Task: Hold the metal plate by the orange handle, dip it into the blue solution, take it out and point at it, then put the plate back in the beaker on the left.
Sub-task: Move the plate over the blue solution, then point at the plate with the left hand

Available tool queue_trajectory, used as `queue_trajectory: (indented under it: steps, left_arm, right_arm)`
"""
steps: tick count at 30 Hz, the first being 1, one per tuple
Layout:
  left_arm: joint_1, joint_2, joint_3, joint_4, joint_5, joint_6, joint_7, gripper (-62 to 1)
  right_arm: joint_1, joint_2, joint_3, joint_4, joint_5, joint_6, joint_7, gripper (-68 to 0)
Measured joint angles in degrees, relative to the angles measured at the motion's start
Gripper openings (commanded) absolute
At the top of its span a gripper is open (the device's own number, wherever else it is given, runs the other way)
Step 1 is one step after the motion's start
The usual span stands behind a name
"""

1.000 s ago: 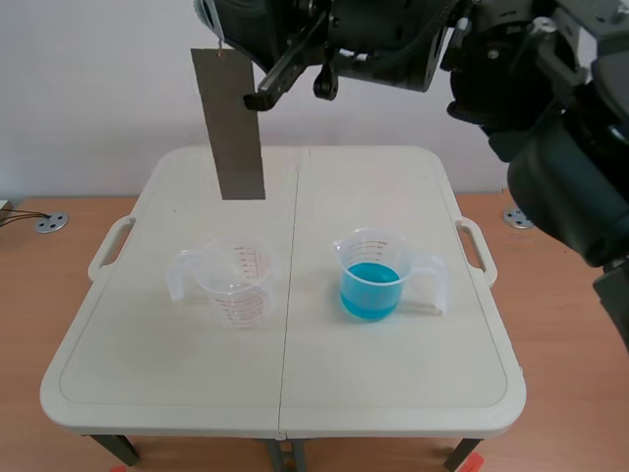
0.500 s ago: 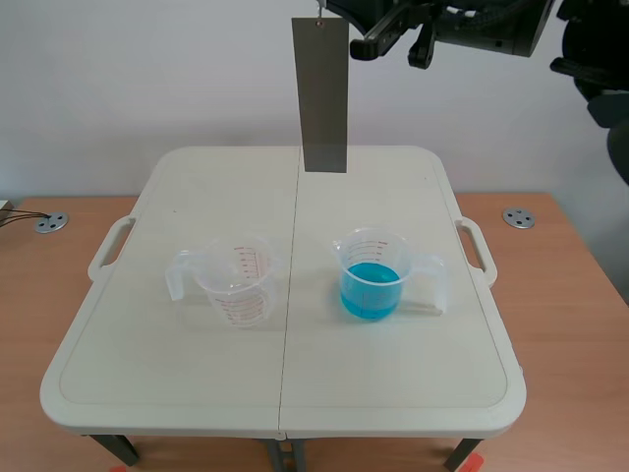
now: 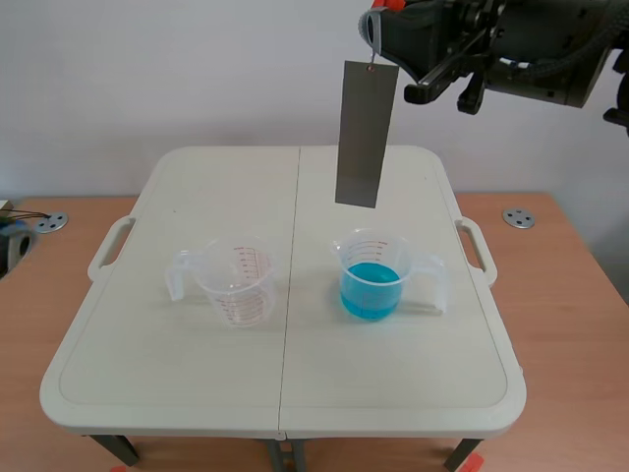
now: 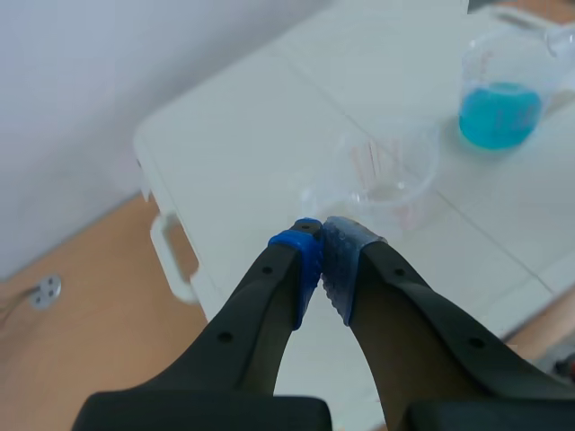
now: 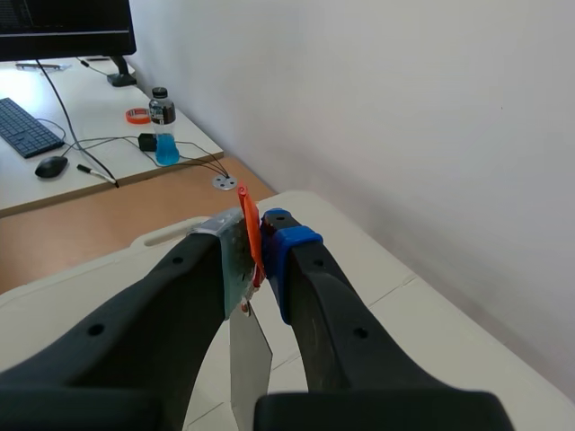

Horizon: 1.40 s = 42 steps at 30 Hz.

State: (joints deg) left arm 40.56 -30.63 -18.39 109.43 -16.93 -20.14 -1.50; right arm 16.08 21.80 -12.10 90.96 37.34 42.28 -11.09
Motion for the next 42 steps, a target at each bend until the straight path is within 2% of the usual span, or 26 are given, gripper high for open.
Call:
queue_trajectory:
  steps: [7,12,18,26,31,38,42]
  left_arm:
    - [-14.5,0.0,13.2,-6.7,3.8,-0.9,4.2,-59.1]
    - [-24.4,0.0,22.4,-13.2,3.9,-0.9,5.5,-59.1]
    - [-34.4,0.1,30.3,-21.0,3.9,-0.9,5.8,-59.1]
    - [-43.0,2.3,37.0,-28.4,3.9,-4.0,5.8,-59.1]
    - [-46.7,4.6,39.9,-32.0,4.1,-4.0,6.3,-59.1]
    - [-51.6,9.0,42.8,-36.2,9.9,-5.2,6.4,-59.1]
    - [-53.5,11.1,43.8,-37.7,11.5,-5.2,6.4,-59.1]
  right_arm:
    - [-1.3,0.3,1.3,3.4,0.0,0.0,-1.2,-66.2]
    - [-2.8,0.3,2.7,4.3,1.3,0.0,-2.6,-66.2]
    - [-3.4,0.3,3.1,4.3,2.7,0.0,-4.2,-66.2]
    - [-3.4,0.3,3.1,4.3,2.8,0.0,-4.2,-66.2]
    - [-3.4,0.3,3.1,4.3,2.8,0.0,-4.2,-66.2]
    - [-3.4,0.3,3.1,4.3,2.8,0.0,-4.2,-66.2]
    - [-3.4,0.3,3.1,4.3,2.8,0.0,-4.2,-66.2]
